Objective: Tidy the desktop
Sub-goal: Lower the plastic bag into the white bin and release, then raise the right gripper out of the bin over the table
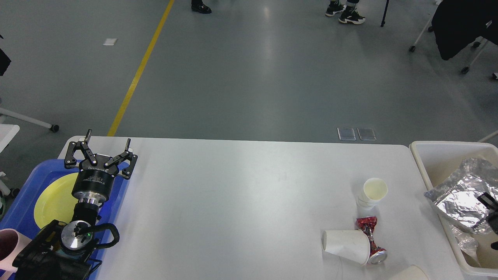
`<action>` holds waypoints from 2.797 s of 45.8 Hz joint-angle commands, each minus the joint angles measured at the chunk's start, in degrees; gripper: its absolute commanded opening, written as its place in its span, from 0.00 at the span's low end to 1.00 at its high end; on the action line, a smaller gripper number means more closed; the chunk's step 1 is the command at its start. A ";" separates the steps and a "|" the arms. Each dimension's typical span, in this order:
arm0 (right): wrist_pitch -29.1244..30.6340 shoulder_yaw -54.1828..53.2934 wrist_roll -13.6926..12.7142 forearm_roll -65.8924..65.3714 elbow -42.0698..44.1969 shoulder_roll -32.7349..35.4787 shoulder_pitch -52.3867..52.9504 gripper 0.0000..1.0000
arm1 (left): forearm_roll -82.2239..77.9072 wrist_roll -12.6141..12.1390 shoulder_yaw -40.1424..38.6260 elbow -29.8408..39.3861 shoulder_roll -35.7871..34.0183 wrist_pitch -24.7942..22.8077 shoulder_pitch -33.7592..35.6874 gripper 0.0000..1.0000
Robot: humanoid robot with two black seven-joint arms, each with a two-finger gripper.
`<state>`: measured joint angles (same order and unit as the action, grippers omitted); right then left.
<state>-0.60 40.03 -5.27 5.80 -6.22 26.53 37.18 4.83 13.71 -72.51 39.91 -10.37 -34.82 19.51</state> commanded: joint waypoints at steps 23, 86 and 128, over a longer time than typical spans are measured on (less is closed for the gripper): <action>-4.58 -2.85 -0.26 3.43 1.91 0.27 -3.87 0.00 | 0.00 0.00 0.00 -0.01 0.00 0.01 0.01 0.96; -16.98 -1.97 -3.52 2.99 1.12 -1.57 -4.85 1.00 | 0.00 0.00 0.00 0.08 0.00 0.01 0.01 0.96; 38.10 34.15 -12.66 -2.10 -52.75 -4.64 71.52 1.00 | 0.00 0.00 0.00 0.08 0.00 0.01 0.01 0.96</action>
<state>23.90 73.00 -17.75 3.58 -58.57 26.45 101.23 4.84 13.71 -72.51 39.97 -10.37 -34.81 19.51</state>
